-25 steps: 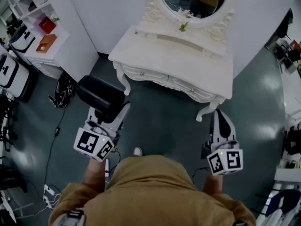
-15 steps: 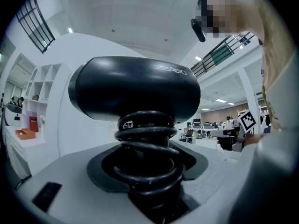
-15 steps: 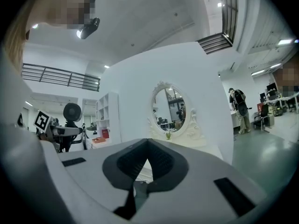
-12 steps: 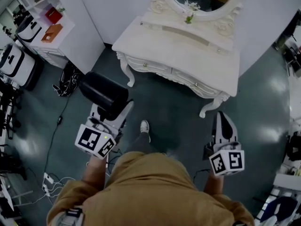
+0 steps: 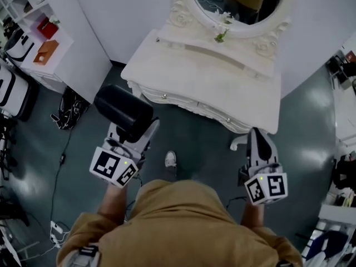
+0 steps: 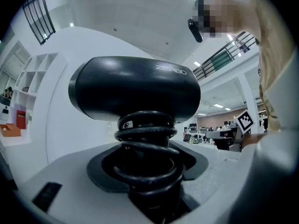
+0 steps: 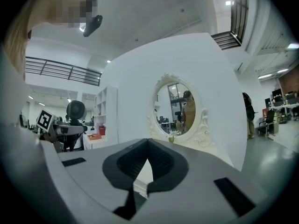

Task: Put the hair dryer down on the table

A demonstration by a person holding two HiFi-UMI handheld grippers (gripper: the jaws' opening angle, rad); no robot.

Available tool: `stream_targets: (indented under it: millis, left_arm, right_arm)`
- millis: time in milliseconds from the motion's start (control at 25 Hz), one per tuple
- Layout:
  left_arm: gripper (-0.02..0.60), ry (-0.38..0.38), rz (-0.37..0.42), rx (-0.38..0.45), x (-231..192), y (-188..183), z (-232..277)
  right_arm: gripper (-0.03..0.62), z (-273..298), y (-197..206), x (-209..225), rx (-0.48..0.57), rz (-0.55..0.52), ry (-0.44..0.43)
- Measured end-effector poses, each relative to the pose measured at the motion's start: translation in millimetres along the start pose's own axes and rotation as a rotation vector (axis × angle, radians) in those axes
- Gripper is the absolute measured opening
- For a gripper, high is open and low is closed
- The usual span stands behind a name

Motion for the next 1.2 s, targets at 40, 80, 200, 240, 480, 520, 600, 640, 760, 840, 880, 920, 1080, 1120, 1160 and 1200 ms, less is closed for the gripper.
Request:
stream_targets:
  millis: [40, 80, 200, 240, 480, 520, 600, 640, 760, 840, 880, 920, 1080, 1120, 1160, 1200]
  left_arm:
    - [0.255, 0.008, -0.006, 0.004, -14, -1, 13]
    - [0.255, 0.017, -0.012, 0.005, -27, 0, 26]
    - [0.255, 0.049, -0.027, -0.004, -67, 4, 60]
    - [0.255, 0.059, -0.028, -0.008, -79, 6, 70]
    - [0.255, 0.115, -0.046, -0.034, -134, 23, 112]
    - [0.255, 0.123, -0.051, -0.038, -139, 26, 118]
    - [0.255, 0.132, -0.061, -0.046, -149, 34, 131]
    - [0.255, 0.135, -0.07, -0.049, -153, 38, 138]
    - [0.255, 0.144, -0.101, -0.062, -158, 48, 158]
    - [0.255, 0.155, -0.113, -0.077, -155, 54, 171]
    - [0.255, 0.162, -0.114, -0.083, -152, 56, 178]
    - [0.255, 0.168, -0.113, -0.088, -149, 58, 185]
    - [0.255, 0.163, -0.104, -0.101, -135, 64, 205]
    - [0.255, 0.155, -0.11, -0.103, -132, 64, 209]
    - [0.255, 0.148, -0.116, -0.105, -129, 64, 214]
    - [0.255, 0.143, -0.117, -0.106, -126, 64, 219]
  right_arm:
    - [0.003, 19, -4, 0, 0.003, -0.01, 0.001]
    - [0.003, 37, -8, 0, 0.008, -0.016, 0.003]
    - [0.003, 90, -14, -2, 0.019, -0.021, 0.016]
    - [0.003, 107, -14, -3, 0.02, -0.022, 0.021]
    - [0.003, 169, 0, -15, -0.001, -0.018, 0.064]
    - [0.003, 173, 2, -15, -0.004, -0.02, 0.072]
    - [0.003, 179, 3, -12, -0.007, -0.022, 0.089]
    - [0.004, 181, 3, -9, -0.006, -0.022, 0.1]
    - [0.004, 185, 3, 5, -0.01, -0.021, 0.136]
    - [0.003, 186, 5, 18, -0.02, -0.009, 0.159]
    - [0.004, 189, 6, 26, -0.022, -0.001, 0.166]
    - [0.004, 192, 9, 32, -0.022, 0.006, 0.166]
    - [0.003, 211, 14, 52, -0.015, 0.013, 0.124]
    - [0.003, 216, 13, 57, -0.014, 0.012, 0.107]
    - [0.003, 221, 11, 63, -0.012, 0.008, 0.089]
    - [0.003, 226, 9, 68, -0.007, 0.004, 0.071]
Point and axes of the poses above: the fingertips, and each gripper's own axes: z forward along the fingers, x to its right, y out of its underside, the point moved 7 cm from there along -z, backward along the fingers, and after that the axes turned 7 degrees about x, right-handed, at the moved point
